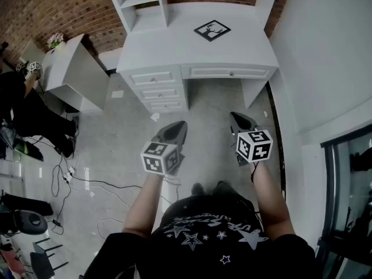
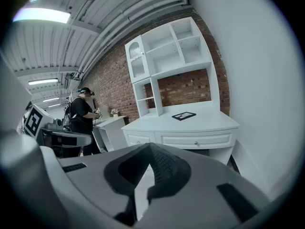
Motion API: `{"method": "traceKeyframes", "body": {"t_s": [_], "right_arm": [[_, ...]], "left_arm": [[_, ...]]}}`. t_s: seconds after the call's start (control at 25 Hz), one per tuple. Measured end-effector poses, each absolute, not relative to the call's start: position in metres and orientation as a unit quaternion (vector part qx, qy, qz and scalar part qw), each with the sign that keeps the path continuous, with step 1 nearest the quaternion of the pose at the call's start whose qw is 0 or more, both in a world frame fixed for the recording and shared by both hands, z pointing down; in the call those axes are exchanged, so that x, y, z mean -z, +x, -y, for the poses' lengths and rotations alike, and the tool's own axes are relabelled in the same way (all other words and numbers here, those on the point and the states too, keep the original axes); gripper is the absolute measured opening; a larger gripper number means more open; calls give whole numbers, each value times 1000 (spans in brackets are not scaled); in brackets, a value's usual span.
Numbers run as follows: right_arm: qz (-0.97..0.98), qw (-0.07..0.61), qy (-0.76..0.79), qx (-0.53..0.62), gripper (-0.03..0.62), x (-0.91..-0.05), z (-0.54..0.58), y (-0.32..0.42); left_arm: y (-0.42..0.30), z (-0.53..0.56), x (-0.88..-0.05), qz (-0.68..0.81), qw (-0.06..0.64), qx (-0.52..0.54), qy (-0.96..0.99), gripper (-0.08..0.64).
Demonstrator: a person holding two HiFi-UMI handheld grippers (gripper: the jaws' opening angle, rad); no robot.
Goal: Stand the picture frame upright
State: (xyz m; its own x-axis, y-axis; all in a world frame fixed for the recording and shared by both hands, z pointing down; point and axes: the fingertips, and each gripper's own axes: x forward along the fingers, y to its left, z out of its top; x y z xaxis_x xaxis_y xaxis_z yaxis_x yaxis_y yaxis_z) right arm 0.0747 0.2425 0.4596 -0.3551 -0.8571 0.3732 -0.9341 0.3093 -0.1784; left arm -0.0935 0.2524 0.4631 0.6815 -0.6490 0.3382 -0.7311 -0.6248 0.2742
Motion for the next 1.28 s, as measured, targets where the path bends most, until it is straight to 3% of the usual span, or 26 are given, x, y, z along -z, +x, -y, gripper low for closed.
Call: {"method": "traceKeyframes", "body": {"t_s": [0.6, 0.84, 1.28], "right_arm": [[805, 127, 549, -188, 14, -471, -253, 43], [807, 21, 549, -215, 15, -452, -244, 51], [794, 13, 555, -246, 15, -477, -174, 90]], "left_arm": [[-122, -259, -470, 390, 206, -105, 891, 18], [-125, -255, -475, 388, 210, -108, 891, 18], [-113, -201, -494, 412, 231, -125, 873, 18]]}}
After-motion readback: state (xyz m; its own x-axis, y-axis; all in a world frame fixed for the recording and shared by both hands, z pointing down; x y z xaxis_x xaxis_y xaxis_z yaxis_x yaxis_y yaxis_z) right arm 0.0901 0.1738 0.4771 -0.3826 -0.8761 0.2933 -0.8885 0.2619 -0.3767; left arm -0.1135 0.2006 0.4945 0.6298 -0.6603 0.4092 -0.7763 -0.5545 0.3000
